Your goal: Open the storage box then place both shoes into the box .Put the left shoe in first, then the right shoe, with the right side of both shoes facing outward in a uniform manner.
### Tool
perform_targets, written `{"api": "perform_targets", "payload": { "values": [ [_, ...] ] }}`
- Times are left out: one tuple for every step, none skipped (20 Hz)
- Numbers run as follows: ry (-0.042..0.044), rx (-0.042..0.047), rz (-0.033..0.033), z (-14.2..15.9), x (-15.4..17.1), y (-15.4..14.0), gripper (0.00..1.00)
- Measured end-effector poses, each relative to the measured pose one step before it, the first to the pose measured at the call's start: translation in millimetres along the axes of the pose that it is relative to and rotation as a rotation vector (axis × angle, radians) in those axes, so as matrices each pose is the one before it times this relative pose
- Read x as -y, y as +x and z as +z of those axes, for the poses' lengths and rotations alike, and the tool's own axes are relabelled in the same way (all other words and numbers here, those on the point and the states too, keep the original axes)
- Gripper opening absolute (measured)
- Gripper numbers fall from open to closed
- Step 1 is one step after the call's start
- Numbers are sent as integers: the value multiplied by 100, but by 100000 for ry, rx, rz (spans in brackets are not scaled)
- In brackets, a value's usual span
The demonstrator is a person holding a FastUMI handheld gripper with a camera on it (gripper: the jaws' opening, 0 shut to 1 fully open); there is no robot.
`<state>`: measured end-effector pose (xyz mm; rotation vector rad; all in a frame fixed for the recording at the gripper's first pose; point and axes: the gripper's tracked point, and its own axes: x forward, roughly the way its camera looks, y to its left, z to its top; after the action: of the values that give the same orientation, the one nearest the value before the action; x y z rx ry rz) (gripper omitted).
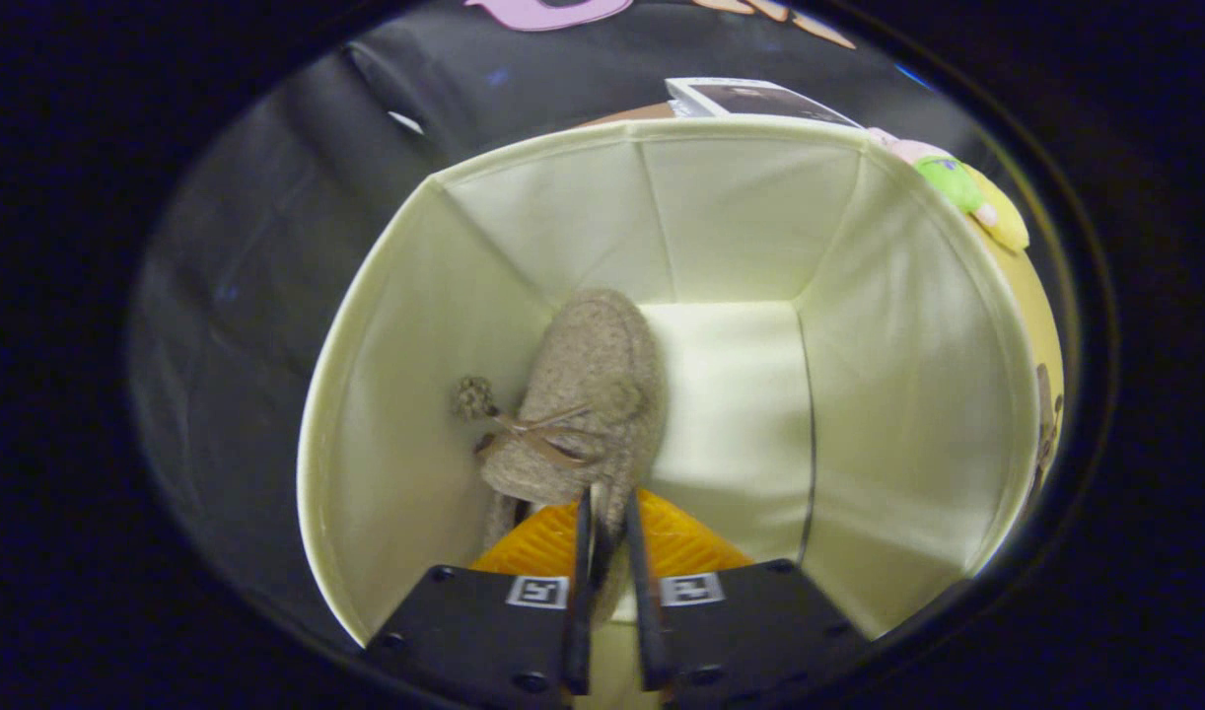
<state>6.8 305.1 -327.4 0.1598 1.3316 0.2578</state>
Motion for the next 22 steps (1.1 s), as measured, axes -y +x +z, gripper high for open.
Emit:
{"api": "perform_targets", "payload": {
  "values": [
    [-1338, 207, 1184, -14, -174, -52, 44],
    [-1082, 644, 1582, 66, -256, -268, 50],
    [-1069, 1121, 1733, 173, -241, -634, 55],
    [-1195, 1000, 1833, 140, -266, -701, 61],
    [-1762, 1172, 1594, 209, -155, -744, 67],
    [-2162, 2411, 1945, 361, -226, -685, 72],
    [-2557, 2978, 1843, 463, -213, -877, 78],
    [-2868, 3503, 793, 701, -11, -1273, 84],
    [-3183, 4709, -14, 922, 196, -1147, 89],
    [-3393, 4598, -209, 918, 301, -1255, 95],
    [-3570, 3973, 84, 783, 317, -1178, 100],
    [-3656, 3564, 125, 448, 411, -1086, 100],
    [-3115, 3451, 6, 606, 601, -1093, 100],
    [-2611, 3616, -36, 451, 624, -1048, 100],
    [-2094, 3545, -190, 376, 745, -1033, 100],
    [-1729, 4095, -1086, 452, 1120, -1125, 100],
    [-1532, 4276, -1501, 701, 1309, -1057, 100],
    [-1290, 3288, -1249, 99, 1144, -927, 100],
    [-669, 2749, -1496, 59, 1409, -864, 100],
    [-415, 2014, -1329, -157, 1439, -875, 100],
    [-245, 2035, -2051, -13, 1786, -820, 100],
    [-332, 1176, -1854, -156, 1556, -739, 100]
  ]
}}
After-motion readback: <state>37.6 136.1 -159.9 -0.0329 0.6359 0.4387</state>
